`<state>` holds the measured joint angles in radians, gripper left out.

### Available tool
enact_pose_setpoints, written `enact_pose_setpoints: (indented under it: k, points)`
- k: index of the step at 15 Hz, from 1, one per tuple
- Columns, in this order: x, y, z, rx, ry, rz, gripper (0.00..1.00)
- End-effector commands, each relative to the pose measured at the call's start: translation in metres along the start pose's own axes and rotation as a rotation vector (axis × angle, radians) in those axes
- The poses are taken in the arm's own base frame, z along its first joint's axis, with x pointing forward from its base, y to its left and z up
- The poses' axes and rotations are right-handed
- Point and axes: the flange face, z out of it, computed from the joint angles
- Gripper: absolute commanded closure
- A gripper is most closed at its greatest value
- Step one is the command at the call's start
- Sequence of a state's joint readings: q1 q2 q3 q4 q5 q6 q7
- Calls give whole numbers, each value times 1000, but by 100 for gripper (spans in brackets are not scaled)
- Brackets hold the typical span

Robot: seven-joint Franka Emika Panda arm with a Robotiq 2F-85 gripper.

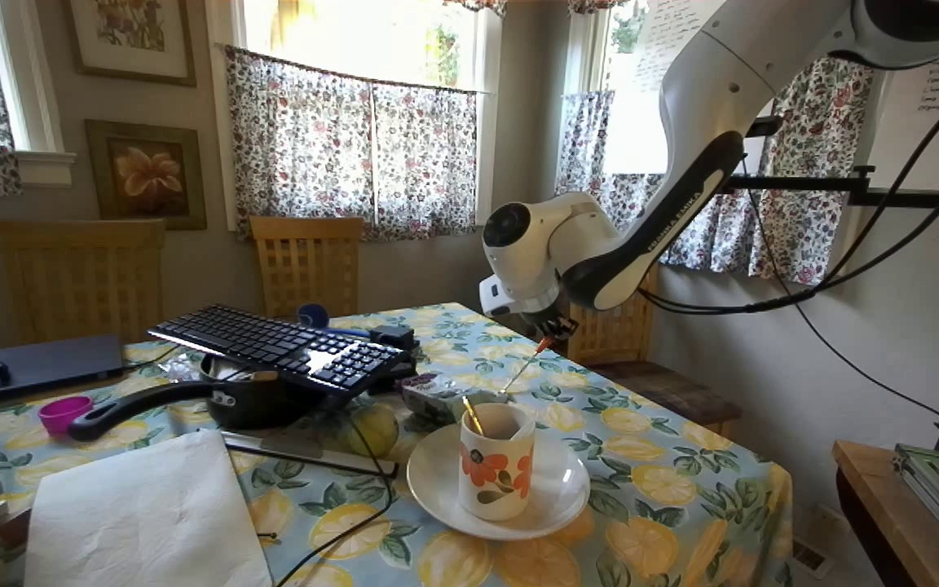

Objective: Use the spatula to pick up the packet and put it on the plate

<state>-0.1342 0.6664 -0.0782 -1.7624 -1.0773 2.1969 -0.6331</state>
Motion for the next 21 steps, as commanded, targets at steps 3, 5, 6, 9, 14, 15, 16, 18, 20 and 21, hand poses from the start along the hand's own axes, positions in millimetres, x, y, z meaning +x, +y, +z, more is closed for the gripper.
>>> enact_pose_setpoints:
  k: [3,5,6,9,14,15,16,18,20,21]
  points:
    - [11,-5,-22,-53,-10,-57,95]
    - [18,-4,-33,-68,-12,-62,95]
    - [21,-3,-38,-75,-10,-65,95]
    - [33,-3,-53,-97,1,-66,95]
    - [43,-1,-65,-113,12,-64,95]
    - [42,0,-65,-113,13,-62,95]
    - [41,0,-66,-115,12,-59,95]
    - [36,2,-67,-124,5,-49,95]
    - [32,4,-67,-127,0,-39,95]
    - [31,5,-67,-130,-2,-34,95]
